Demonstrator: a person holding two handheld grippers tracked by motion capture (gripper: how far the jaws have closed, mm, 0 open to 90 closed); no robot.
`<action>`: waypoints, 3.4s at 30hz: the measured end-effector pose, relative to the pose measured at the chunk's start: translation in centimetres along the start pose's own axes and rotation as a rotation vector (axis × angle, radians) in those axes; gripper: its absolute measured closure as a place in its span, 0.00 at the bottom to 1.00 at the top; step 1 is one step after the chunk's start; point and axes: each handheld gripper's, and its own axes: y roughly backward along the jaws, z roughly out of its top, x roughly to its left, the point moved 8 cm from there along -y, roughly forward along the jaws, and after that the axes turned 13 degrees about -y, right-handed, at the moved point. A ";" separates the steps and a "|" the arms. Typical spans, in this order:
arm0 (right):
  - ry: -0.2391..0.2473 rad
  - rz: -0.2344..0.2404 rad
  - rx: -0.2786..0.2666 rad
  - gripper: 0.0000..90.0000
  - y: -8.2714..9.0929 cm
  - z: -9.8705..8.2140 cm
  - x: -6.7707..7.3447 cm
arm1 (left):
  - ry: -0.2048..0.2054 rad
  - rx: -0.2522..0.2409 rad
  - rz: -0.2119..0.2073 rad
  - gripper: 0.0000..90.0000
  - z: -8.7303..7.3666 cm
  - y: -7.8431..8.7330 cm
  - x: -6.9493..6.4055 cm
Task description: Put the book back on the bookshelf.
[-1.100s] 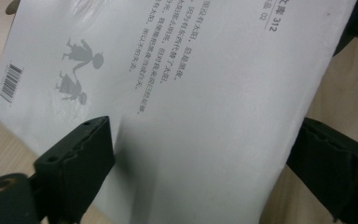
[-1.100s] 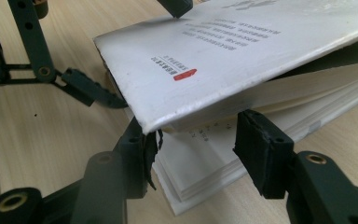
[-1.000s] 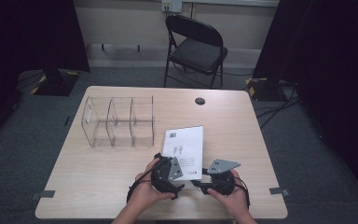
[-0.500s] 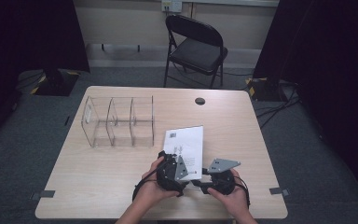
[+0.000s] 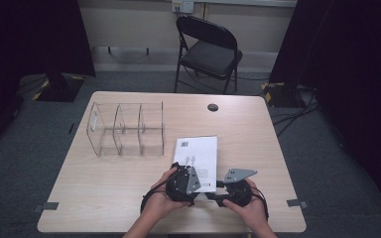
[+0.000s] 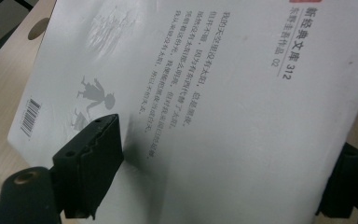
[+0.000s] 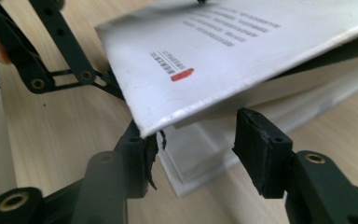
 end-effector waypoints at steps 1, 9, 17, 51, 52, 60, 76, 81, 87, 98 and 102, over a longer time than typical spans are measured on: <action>0.000 0.000 0.000 0.53 0.0 0.0 0.0 | 0.000 0.000 0.000 0.17 0.0 0.0 0.0; 0.018 -0.095 -0.005 0.53 -0.8 0.0 -1.4 | 0.018 -0.008 -0.017 0.17 0.1 0.2 0.1; 0.012 -0.067 -0.066 0.56 -0.8 0.6 -0.9 | 0.042 -0.046 -0.006 0.13 0.1 0.2 0.2; -0.031 0.016 -0.070 0.40 0.3 -0.5 -1.4 | -0.099 0.026 0.029 0.27 0.3 0.2 0.5; -0.031 0.016 -0.070 0.40 0.3 -0.5 -1.4 | -0.102 0.031 0.025 0.27 0.4 0.2 0.5; 0.035 0.010 -0.043 0.34 0.6 -1.5 -2.2 | -0.062 0.026 0.016 0.36 0.8 1.2 1.1; 0.026 0.021 -0.026 0.34 0.7 -1.9 -2.2 | -0.063 0.005 0.026 0.35 0.6 1.0 1.1; 0.022 0.014 -0.025 0.34 0.7 -2.0 -2.4 | -0.072 0.014 0.023 0.37 0.6 1.1 1.1; 0.037 0.015 -0.026 0.34 0.6 -2.0 -2.3 | -0.069 0.042 0.014 0.43 0.9 1.8 1.7; 0.048 0.010 -0.032 0.33 0.8 -1.9 -2.3 | -0.014 0.064 0.018 0.51 1.7 3.2 3.1; 0.079 -0.001 -0.045 0.29 0.7 -1.9 -2.4 | -0.003 0.089 0.017 0.56 2.4 3.9 4.1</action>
